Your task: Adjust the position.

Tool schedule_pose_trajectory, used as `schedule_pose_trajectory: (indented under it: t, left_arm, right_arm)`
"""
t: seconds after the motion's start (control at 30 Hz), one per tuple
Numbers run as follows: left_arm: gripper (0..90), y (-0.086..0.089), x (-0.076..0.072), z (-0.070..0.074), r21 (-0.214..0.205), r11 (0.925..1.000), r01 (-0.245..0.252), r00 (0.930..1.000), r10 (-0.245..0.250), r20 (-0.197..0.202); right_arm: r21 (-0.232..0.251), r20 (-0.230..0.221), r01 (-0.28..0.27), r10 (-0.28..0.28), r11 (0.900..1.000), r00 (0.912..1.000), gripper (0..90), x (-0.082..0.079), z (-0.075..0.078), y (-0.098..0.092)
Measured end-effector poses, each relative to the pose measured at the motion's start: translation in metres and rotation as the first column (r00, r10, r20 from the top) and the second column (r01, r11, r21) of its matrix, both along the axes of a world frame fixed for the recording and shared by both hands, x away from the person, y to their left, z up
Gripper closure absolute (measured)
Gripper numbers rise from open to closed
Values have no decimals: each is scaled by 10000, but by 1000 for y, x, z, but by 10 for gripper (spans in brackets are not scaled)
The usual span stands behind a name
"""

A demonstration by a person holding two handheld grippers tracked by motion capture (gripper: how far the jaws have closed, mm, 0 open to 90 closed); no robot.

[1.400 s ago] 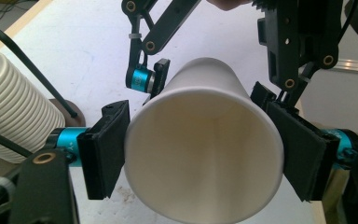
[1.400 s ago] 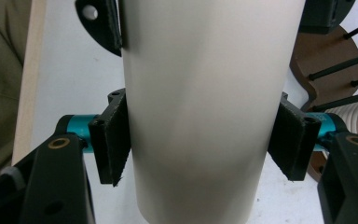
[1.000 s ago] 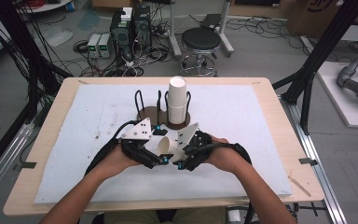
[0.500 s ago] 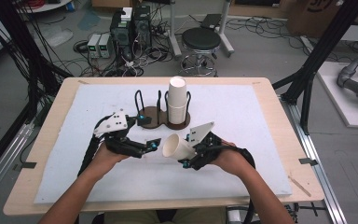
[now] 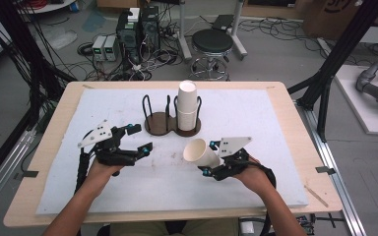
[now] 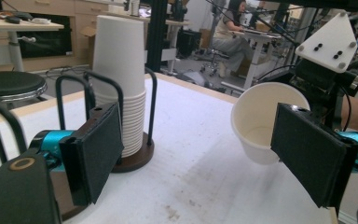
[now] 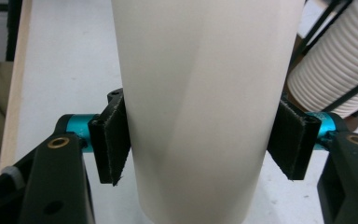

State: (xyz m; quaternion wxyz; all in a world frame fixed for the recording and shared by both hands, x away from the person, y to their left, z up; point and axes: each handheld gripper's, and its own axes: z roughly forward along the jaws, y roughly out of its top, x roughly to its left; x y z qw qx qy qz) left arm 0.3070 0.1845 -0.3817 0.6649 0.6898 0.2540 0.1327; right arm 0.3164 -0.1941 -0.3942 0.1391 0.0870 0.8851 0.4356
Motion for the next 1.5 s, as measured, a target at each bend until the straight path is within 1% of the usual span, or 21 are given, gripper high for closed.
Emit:
schedule_pose_trajectory:
  t: [0.2, 0.3, 0.37, 0.43, 0.53, 0.6, 0.7, 0.77, 0.8, 0.87, 0.9, 0.93, 0.97, 1.0, 1.03, 1.13, 1.17, 1.2, 1.33, 1.4, 1.5]
  left_arm:
    - [167, 11, -2, -11, 19, 9994, -342, 9994, 342, -33]
    - [169, 16, -3, -15, 26, 9984, -563, 9984, 563, -28]
    - [170, 18, -3, -18, 85, 9978, -658, 9978, 658, 7]
    - [170, 21, -3, -22, 95, 9971, -758, 9971, 759, -30]
    - [171, 26, -2, -25, -51, 9960, -891, 9960, 891, -76]
    - [171, 30, -1, -27, -175, 9949, -998, 9949, 995, -160]
    - [168, 35, 0, -30, -287, 9933, -1117, 9934, 1109, -307]
    - [160, 37, 0, -31, -248, 9924, -1204, 9923, 1196, -324]
    - [160, 37, 1, -32, -234, 9921, -1236, 9919, 1228, -317]
    - [160, 37, 1, -32, -195, 9915, -1284, 9916, 1280, -193]
    - [162, 37, 1, -32, -152, 9916, -1282, 9917, 1280, -125]
    - [165, 37, 1, -32, -159, 9917, -1272, 9918, 1271, -117]
    - [166, 36, 1, -32, -175, 9917, -1272, 9919, 1271, -82]
    - [166, 36, 1, -32, -89, 9921, -1255, 9921, 1254, -37]
    - [167, 36, 2, -33, -65, 9922, -1248, 9922, 1248, 4]
    - [168, 36, 2, -33, -37, 9916, -1290, 9916, 1290, 125]
    - [168, 36, 2, -33, -36, 9914, -1307, 9913, 1307, 169]
    - [168, 37, 2, -33, -21, 9912, -1326, 9910, 1326, 189]
    - [168, 37, 4, -35, -5, 9912, -1324, 9911, 1324, 136]
    - [168, 36, 3, -35, 103, 9915, -1299, 9914, 1297, 157]
    - [168, 36, 3, -35, 84, 9910, -1338, 9908, 1336, 212]
  right_arm:
    - [812, 161, 485, -500, 9955, 9986, 314, -2, -5, -14]
    - [1095, 196, 812, -838, 9907, 9963, 313, -3, -7, -21]
    - [1356, 264, 1066, -1111, 9850, 9935, 313, -3, -8, -26]
    - [1649, 240, 1371, -1430, 9767, 9894, 312, -3, -9, -31]
    - [2030, 288, 1716, -1811, 9640, 9830, 313, -2, -10, -40]
    - [2262, 296, 1992, -2111, 9535, 9770, 312, -2, -9, -46]
    - [2752, 220, 2396, -2553, 9311, 9666, 312, -2, -10, -55]
    - [2970, 215, 2594, -2780, 9190, 9603, 312, -2, -9, -61]
    - [3038, 180, 2704, -2892, 9136, 9571, 312, -2, -9, -64]
    - [3256, 264, 2866, -3117, 9010, 9498, 311, -2, -9, -68]
    - [3334, 173, 2962, -3199, 8951, 9473, 310, -3, -9, -70]
    - [3419, 243, 3016, -3292, 8900, 9439, 310, -3, -9, -72]
    - [3465, 195, 3119, -3393, 8847, 9405, 311, -4, -10, -74]
    - [3560, 213, 3157, -3454, 8795, 9382, 311, -4, -10, -76]
    - [3574, 232, 3196, -3504, 8776, 9363, 310, -4, -10, -77]
    - [3732, 166, 3379, -3704, 8640, 9287, 310, -5, -10, -81]
    - [3747, 212, 3403, -3749, 8624, 9268, 310, -5, -11, -82]
    - [3776, 130, 3468, -3794, 8586, 9252, 310, -6, -11, -83]
    - [3781, 144, 3601, -3944, 8528, 9188, 309, -6, -11, -85]
    - [3828, 110, 3633, -3974, 8494, 9176, 309, -7, -11, -86]
    - [3864, 80, 3659, -3998, 8466, 9166, 309, -8, -11, -87]
